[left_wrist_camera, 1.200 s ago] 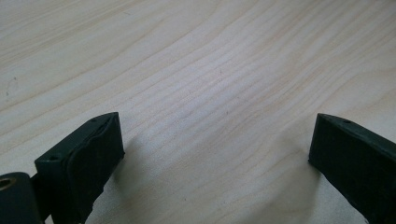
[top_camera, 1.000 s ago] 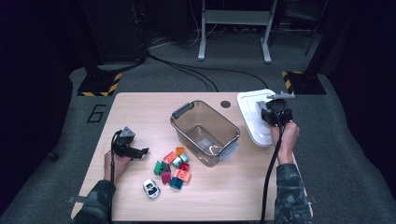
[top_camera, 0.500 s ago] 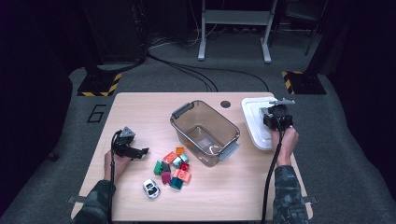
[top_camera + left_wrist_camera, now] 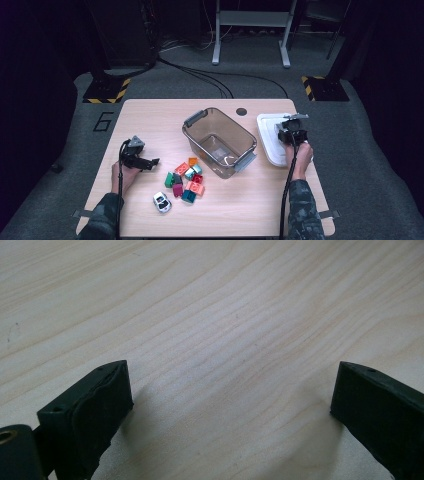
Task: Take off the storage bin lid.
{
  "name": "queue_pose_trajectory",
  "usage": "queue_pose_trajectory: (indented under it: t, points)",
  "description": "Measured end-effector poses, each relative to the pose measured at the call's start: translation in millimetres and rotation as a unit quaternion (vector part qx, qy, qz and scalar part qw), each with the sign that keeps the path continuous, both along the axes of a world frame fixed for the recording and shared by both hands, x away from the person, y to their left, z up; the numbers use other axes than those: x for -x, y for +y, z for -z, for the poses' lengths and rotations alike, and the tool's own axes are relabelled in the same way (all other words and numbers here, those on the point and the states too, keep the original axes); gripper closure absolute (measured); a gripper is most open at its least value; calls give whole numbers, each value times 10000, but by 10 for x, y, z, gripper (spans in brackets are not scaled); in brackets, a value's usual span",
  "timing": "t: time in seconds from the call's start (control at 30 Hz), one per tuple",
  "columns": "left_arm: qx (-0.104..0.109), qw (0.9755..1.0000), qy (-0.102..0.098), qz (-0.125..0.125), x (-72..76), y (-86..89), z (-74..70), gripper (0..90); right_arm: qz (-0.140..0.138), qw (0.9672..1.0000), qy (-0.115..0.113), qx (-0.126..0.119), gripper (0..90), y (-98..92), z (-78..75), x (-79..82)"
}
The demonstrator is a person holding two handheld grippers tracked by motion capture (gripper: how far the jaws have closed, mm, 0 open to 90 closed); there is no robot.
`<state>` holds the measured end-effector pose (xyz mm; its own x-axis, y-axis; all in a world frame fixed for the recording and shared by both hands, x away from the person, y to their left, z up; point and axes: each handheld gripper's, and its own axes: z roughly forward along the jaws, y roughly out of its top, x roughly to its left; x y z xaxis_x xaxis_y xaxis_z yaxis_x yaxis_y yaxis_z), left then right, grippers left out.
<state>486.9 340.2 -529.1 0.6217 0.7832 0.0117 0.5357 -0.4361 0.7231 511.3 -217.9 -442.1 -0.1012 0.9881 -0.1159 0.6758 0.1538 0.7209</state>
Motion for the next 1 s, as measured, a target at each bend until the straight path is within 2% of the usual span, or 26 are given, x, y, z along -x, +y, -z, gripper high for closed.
queue_pose_trajectory:
  t: [0.37, 0.53, 0.9, 1.0]
  points:
    - [-3, 10000, -1, 2, 0, 0, 0, 31, 85, 9998, 170, 12, 664, 12, 209, -43]
    - [0, 10000, -3, 0, 0, 0, 0, 30, 218, 9994, 246, -48, 664, 9, 327, -59]
    - [0, 10000, 0, 1, 0, 0, 0, 30, 168, 9988, 452, -58, 662, 40, 395, -93]
    - [-2, 10000, -1, 1, 0, 0, 0, 30, 158, 9989, 434, -103, 657, 34, 401, -94]
